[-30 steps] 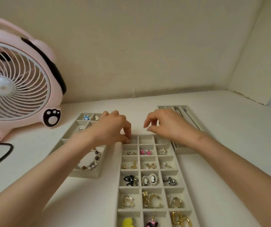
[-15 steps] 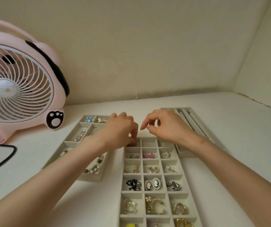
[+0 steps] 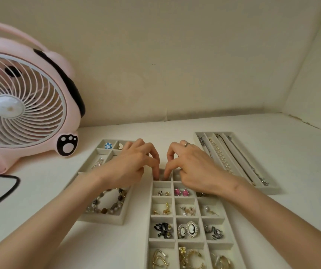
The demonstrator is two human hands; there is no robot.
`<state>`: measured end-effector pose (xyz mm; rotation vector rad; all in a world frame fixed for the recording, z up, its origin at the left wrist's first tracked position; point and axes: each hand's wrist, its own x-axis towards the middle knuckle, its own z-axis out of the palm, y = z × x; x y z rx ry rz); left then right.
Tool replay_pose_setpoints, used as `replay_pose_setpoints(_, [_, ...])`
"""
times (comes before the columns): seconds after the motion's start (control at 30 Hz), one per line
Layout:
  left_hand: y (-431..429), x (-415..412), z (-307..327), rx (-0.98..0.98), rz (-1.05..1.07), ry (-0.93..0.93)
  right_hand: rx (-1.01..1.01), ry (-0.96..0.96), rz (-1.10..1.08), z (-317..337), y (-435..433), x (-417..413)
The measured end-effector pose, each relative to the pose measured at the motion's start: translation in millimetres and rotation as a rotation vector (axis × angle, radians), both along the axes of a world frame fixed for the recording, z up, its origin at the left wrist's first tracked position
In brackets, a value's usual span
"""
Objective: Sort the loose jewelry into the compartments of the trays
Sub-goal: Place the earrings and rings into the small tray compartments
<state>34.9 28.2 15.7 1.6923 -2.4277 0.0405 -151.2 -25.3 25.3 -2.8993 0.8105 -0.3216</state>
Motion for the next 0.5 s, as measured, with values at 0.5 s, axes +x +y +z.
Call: replay_pose_setpoints(0.5, [-1, 0, -8, -0.178, -0.027, 0.075, 0.144, -0.252, -0.101, 4, -19, -25])
